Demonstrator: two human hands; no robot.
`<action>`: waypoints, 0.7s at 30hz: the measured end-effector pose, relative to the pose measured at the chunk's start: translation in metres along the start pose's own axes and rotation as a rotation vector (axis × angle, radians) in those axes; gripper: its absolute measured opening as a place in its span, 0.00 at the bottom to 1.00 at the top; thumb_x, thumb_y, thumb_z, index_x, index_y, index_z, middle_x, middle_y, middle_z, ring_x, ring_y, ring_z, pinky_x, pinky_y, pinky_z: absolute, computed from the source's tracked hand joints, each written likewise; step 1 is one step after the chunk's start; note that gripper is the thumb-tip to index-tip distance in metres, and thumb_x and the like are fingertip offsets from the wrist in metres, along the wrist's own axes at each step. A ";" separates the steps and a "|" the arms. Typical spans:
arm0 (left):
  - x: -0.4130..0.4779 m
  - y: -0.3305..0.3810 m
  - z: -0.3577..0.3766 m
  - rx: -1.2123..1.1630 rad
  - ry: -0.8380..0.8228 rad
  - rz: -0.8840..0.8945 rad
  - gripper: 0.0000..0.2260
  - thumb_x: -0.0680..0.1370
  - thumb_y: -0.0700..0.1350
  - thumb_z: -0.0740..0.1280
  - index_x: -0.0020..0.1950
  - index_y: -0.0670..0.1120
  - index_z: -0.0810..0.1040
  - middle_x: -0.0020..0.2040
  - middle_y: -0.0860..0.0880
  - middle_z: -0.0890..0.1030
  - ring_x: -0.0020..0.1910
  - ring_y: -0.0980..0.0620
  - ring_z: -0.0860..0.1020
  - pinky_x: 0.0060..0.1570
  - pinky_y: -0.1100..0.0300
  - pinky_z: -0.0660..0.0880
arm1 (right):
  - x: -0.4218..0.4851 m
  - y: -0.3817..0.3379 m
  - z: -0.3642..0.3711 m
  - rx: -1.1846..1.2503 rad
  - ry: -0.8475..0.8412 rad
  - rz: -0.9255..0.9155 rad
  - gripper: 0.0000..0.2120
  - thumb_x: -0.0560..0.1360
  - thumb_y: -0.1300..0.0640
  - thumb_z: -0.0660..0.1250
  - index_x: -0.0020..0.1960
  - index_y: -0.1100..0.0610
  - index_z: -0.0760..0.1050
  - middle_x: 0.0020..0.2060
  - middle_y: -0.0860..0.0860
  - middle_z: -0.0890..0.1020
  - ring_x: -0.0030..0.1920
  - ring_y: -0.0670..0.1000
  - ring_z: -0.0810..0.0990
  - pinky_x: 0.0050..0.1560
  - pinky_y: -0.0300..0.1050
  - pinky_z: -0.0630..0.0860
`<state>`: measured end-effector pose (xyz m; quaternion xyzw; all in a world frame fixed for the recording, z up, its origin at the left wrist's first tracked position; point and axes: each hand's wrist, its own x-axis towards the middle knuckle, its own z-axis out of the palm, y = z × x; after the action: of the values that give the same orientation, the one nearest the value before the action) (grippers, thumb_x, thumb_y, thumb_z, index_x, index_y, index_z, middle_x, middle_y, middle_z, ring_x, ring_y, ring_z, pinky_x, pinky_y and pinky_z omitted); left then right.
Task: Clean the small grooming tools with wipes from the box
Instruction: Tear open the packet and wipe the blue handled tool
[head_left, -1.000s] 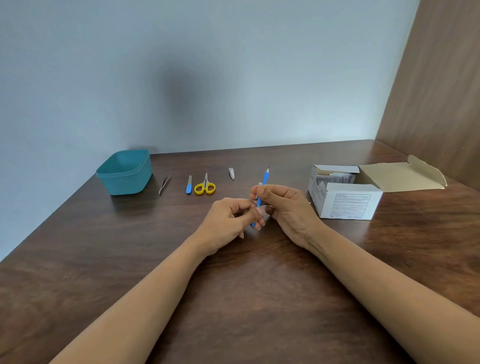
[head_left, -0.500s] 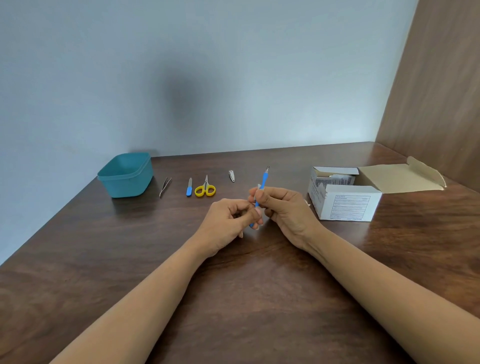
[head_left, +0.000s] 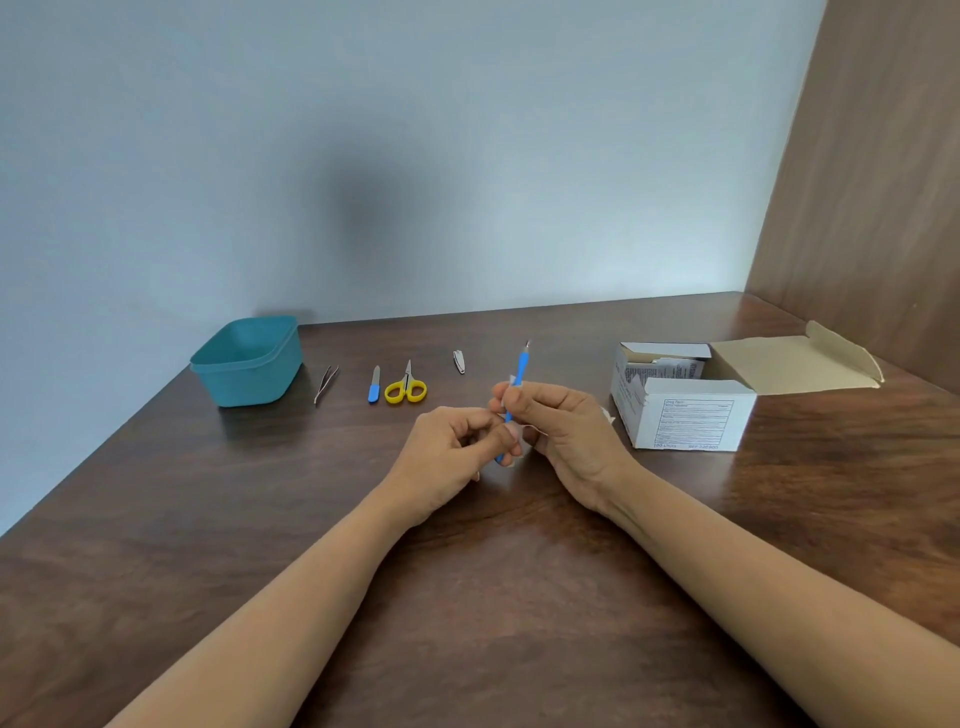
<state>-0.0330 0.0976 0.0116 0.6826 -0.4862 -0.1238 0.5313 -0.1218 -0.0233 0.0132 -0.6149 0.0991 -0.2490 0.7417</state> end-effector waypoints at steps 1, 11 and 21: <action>0.000 0.000 0.000 -0.008 0.008 -0.006 0.10 0.78 0.46 0.67 0.37 0.49 0.82 0.31 0.51 0.81 0.32 0.57 0.75 0.30 0.63 0.71 | 0.000 0.000 0.000 0.014 0.028 -0.009 0.11 0.63 0.48 0.71 0.40 0.54 0.84 0.39 0.49 0.84 0.38 0.46 0.76 0.46 0.45 0.66; 0.000 0.000 0.000 0.024 0.011 -0.002 0.10 0.78 0.47 0.67 0.39 0.48 0.84 0.32 0.51 0.82 0.30 0.61 0.74 0.33 0.68 0.70 | 0.000 0.002 0.002 0.039 -0.019 0.002 0.11 0.65 0.49 0.71 0.41 0.54 0.85 0.41 0.50 0.84 0.42 0.51 0.75 0.49 0.50 0.66; 0.003 0.004 0.000 -0.260 0.074 -0.135 0.13 0.74 0.54 0.66 0.39 0.46 0.83 0.33 0.50 0.80 0.29 0.56 0.71 0.30 0.63 0.73 | -0.001 -0.002 0.001 0.018 -0.032 -0.026 0.11 0.69 0.46 0.67 0.35 0.53 0.81 0.33 0.48 0.79 0.37 0.48 0.74 0.45 0.44 0.66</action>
<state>-0.0336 0.0956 0.0160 0.6433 -0.3992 -0.1959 0.6232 -0.1229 -0.0217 0.0154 -0.6135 0.0770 -0.2494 0.7453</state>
